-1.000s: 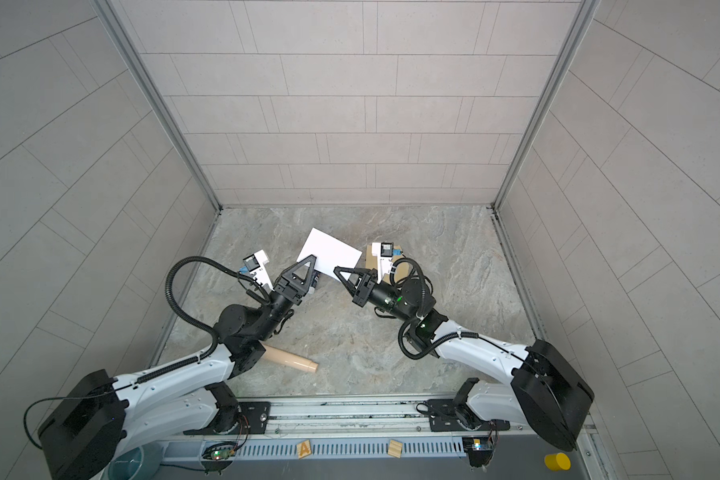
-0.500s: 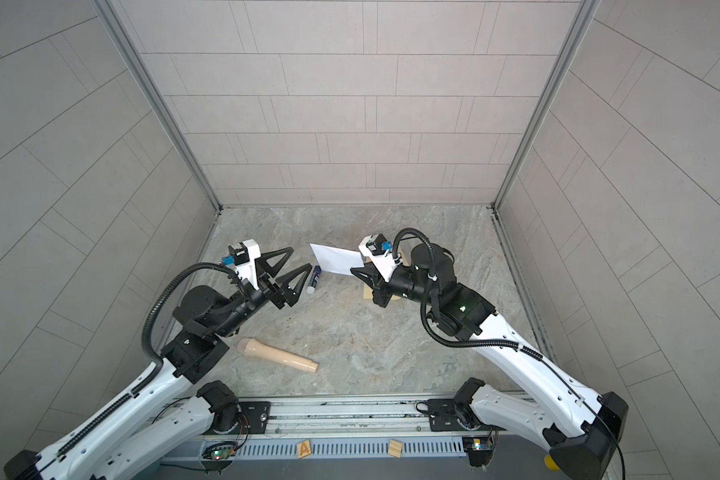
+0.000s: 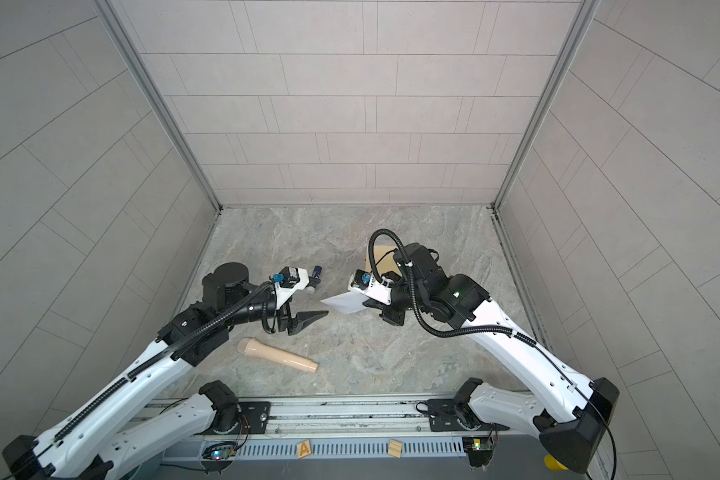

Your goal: Place the letter into the envelope and seal it

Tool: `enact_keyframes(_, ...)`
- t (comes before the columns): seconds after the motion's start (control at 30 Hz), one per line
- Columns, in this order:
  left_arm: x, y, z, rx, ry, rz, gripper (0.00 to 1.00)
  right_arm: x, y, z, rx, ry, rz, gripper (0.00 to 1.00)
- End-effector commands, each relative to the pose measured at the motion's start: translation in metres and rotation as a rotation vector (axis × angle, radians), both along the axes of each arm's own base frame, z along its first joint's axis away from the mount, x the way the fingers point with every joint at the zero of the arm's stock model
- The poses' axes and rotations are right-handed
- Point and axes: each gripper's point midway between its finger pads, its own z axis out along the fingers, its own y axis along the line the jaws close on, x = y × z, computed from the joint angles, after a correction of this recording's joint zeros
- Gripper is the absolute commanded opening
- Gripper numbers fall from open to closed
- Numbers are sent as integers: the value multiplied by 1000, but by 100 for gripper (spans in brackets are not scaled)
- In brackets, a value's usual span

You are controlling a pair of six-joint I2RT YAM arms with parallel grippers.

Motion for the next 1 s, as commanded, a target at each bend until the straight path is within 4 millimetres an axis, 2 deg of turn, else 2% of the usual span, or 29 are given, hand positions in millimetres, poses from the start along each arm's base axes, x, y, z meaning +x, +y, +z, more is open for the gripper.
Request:
enact_keyframes(0.0, -14, -13, 10, -4, -23, -121, 78, -12, 1, 0, -19, -5, 75, 0)
enact_keyframes(0.1, -14, -23, 7, 14, -26, -147, 73, -14, 2, 0, -20, -3, 82, 0)
enact_keyframes(0.23, -18, -35, 3, 21, -28, -195, 61, -15, 5, 0, -17, 0, 92, 0)
enact_keyframes(0.53, -17, -46, -2, -21, -8, -199, 16, -12, 9, 4, 10, -18, 84, 2)
enact_keyframes(0.6, -8, -45, 3, -51, -15, -136, 0, -11, 9, 6, 25, -33, 73, 4)
enact_keyframes(0.7, 7, -40, 12, -106, -12, -25, 0, -4, 9, 14, 63, -71, 28, 13)
enact_keyframes(0.77, 13, -36, 17, -137, -15, 29, 0, 7, 7, 22, 100, -106, -42, 26)
enact_keyframes(0.8, 18, -33, 19, -150, -14, 66, 0, 11, 7, 26, 116, -121, -67, 28)
enact_keyframes(0.87, 27, -24, 22, -180, -5, 158, 0, 30, 0, 39, 178, -165, -209, 37)
enact_keyframes(0.97, 36, -7, 23, -207, -5, 276, 0, 60, -20, 50, 257, -186, -445, 60)
